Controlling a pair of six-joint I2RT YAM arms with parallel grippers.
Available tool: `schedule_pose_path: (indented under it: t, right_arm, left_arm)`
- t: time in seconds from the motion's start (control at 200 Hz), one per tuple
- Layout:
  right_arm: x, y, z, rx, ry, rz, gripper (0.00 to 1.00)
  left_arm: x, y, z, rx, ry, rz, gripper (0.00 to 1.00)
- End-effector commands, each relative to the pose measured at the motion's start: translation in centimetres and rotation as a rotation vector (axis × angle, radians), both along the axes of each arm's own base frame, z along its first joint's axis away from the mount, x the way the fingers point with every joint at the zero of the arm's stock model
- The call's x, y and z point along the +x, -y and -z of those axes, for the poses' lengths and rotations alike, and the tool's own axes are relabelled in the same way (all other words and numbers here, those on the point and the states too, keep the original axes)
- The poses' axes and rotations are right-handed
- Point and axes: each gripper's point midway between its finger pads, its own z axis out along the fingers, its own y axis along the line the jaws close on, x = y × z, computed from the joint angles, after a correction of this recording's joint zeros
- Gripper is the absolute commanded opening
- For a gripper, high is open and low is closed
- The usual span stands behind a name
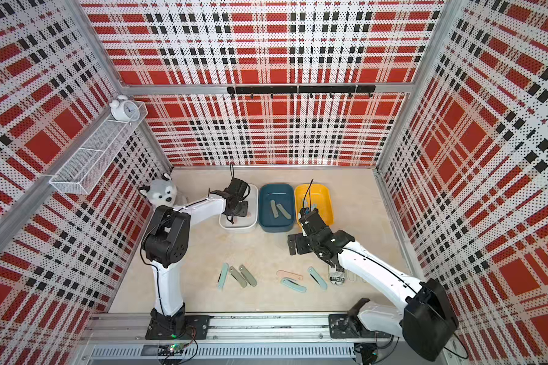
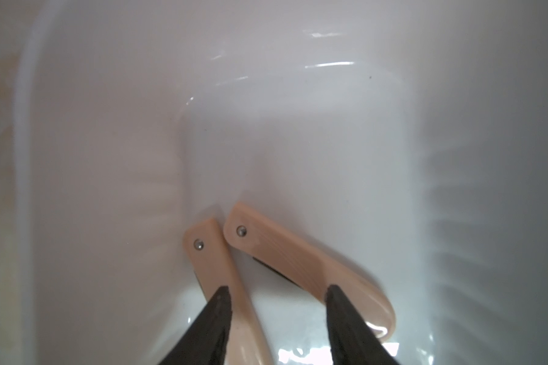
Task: Place the fruit knives into the storage box by color
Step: Place the fruit knife in the storage box, then pick up the fruit knife from the center of the board.
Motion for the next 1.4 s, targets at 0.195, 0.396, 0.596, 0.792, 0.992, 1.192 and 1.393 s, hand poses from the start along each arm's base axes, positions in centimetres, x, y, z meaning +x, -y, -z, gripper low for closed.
schedule_pose_path:
  t: [0.195,0.396,0.596,0.792,0.992,1.192,1.393]
  right_arm:
    - [-7.8,-1.1,4.6,-0.170,-0.153,-0.048,0.81]
    - [-9.1,-1.7,6.6,-0.171,-0.178,-0.042,0.74]
    - [-8.7,-0.7,7.9,-0.261,-0.174,-0.023,0.69]
    - [-8.5,-0.6,8.6,-0.292,-0.173,-0.024,0.68]
    - [-8.5,-0.9,9.5,-0.316,-0.185,-0.046,0.66]
    - [-8.2,-1.1,10.0,-0.341,-0.178,-0.066,0.67]
    - [-7.3,-2.2,10.3,-0.364,-0.161,-0.100,0.71]
  left_arm:
    - [-2.6,4.0,-10.0,-0.202,0.161,0.073,0.95]
    - [-4.4,2.8,-8.9,-0.234,0.138,0.069,0.98]
    - [-5.1,2.3,-8.8,-0.234,0.138,0.070,0.98]
    - [-5.6,1.9,-9.0,-0.228,0.145,0.069,0.98]
    - [-5.9,1.5,-9.0,-0.220,0.148,0.068,0.98]
    - [-6.0,1.1,-9.1,-0.222,0.152,0.061,0.98]
    - [-6.3,0.9,-8.9,-0.220,0.148,0.060,0.98]
